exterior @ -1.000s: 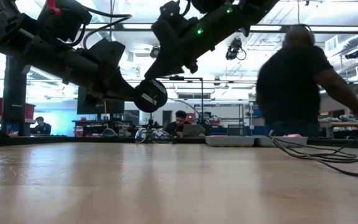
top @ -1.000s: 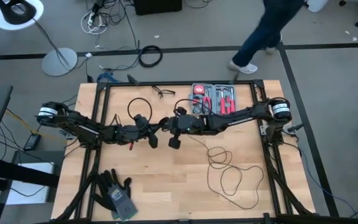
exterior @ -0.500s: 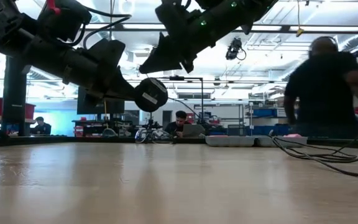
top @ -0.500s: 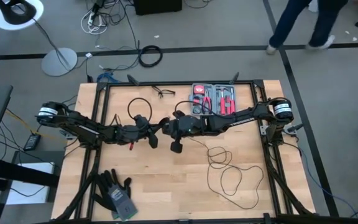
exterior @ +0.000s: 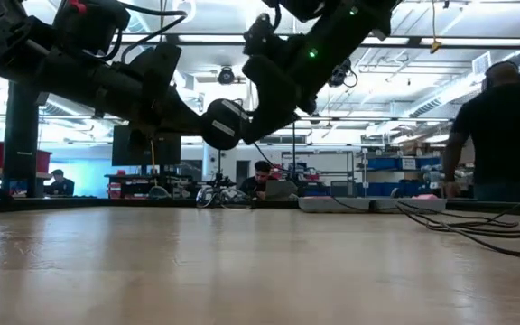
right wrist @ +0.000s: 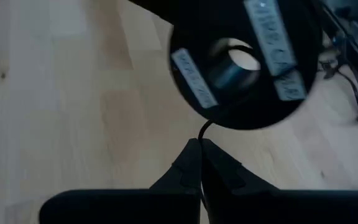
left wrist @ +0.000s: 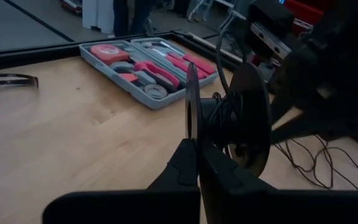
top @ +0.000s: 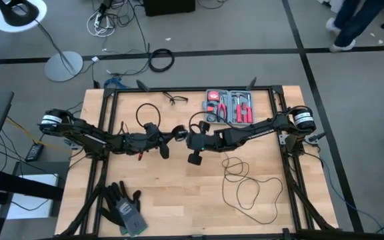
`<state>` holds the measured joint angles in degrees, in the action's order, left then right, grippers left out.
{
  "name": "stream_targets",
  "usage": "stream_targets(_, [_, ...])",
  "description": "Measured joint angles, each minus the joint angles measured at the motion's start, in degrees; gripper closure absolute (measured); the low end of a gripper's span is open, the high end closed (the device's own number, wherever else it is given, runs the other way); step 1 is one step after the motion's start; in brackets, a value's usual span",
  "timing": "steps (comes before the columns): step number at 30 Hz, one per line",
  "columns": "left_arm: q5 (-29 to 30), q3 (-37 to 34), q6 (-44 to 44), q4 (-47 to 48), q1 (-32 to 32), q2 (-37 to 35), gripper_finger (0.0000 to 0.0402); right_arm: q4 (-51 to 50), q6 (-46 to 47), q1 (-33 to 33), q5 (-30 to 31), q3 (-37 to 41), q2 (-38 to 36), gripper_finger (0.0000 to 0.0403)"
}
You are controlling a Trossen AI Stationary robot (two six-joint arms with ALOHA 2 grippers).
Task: Coil cords
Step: Coil the black wire onto the spool
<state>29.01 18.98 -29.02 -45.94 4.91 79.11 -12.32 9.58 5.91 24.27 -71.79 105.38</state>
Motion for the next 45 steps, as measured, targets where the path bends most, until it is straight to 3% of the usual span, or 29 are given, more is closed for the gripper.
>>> stream_targets(7, [-3.1,-0.02,0.0,-1.35,0.0,0.0,0.0401,3.07,6.86,-0.76,-0.28,6.11,-0.07,0.0403])
stream_targets(11, [-3.82,-0.04,0.07,-2.08,0.0,0.0,0.0401,15.32,9.45,-0.8,-2.68,13.51,-0.06,0.0403])
stream_targets(15, [-2.64,-0.04,0.13,-5.77,-0.02,0.0,0.0401,34.33,12.22,-0.6,-8.18,19.44,1.33,0.0403])
stream_targets(21, [2.08,-0.04,0.44,-7.68,-0.02,-0.02,0.0401,45.58,12.52,0.38,-9.03,20.05,7.42,0.04])
stream_targets(28, [6.4,-0.52,1.7,-7.21,-0.02,-0.05,0.0401,45.4,11.87,1.57,-9.41,21.77,7.12,0.0352])
stream_targets(34, [7.61,-2.61,1.55,-9.38,0.11,-0.07,0.0401,44.67,12.36,2.08,-8.85,28.17,2.12,0.0319])
stream_targets(41, [9.03,-3.93,6.55,-15.73,2.09,-0.07,0.0402,49.15,14.67,3.81,1.76,39.72,-8.26,0.0322])
stream_targets(45, [12.37,-3.7,12.24,-19.88,3.37,-0.07,0.0401,56.44,11.56,3.88,2.91,42.13,-8.84,0.0322])
